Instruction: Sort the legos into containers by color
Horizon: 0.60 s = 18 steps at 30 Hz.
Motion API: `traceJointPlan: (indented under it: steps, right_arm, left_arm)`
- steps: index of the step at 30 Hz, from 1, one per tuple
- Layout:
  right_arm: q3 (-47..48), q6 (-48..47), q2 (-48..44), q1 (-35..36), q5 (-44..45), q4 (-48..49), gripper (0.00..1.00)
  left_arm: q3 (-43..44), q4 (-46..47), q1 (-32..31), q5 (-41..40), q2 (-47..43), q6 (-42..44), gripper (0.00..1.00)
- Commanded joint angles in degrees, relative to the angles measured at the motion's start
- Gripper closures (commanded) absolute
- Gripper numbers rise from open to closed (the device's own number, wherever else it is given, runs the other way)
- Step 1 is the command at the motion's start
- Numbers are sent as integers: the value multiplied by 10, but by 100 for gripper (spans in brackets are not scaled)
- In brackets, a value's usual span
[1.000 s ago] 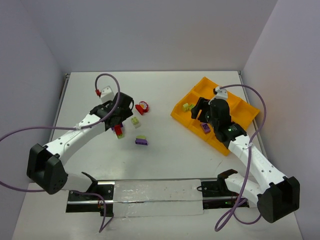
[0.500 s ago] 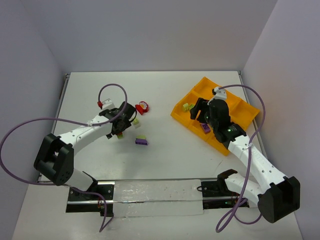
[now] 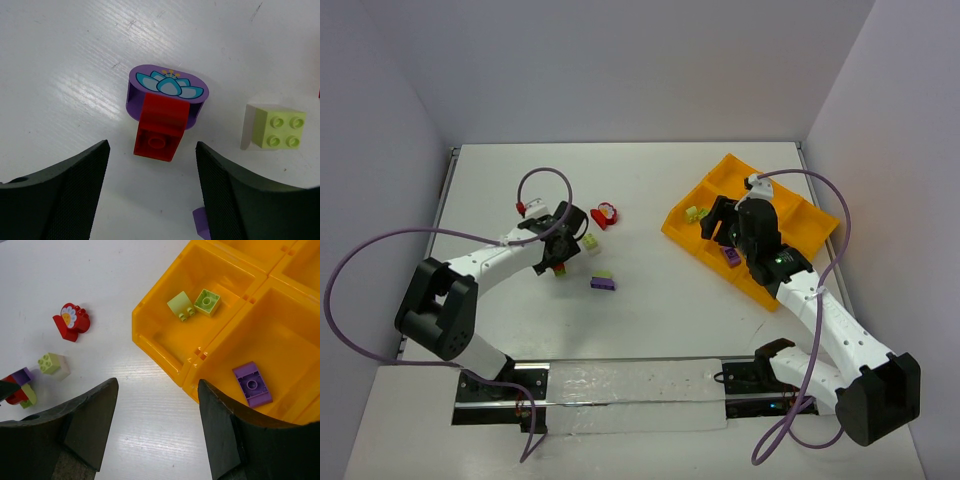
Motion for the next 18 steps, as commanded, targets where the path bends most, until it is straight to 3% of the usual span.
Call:
traceJointPlan:
  steps: [1,18]
  right_arm:
    - [4,0,-8,4,8,9,28]
    - [10,1,-9,4,17,3,28]
  left_arm:
    - [-6,48,6,11,-9,27,26]
    - [-14,90,25,38,24,54,40]
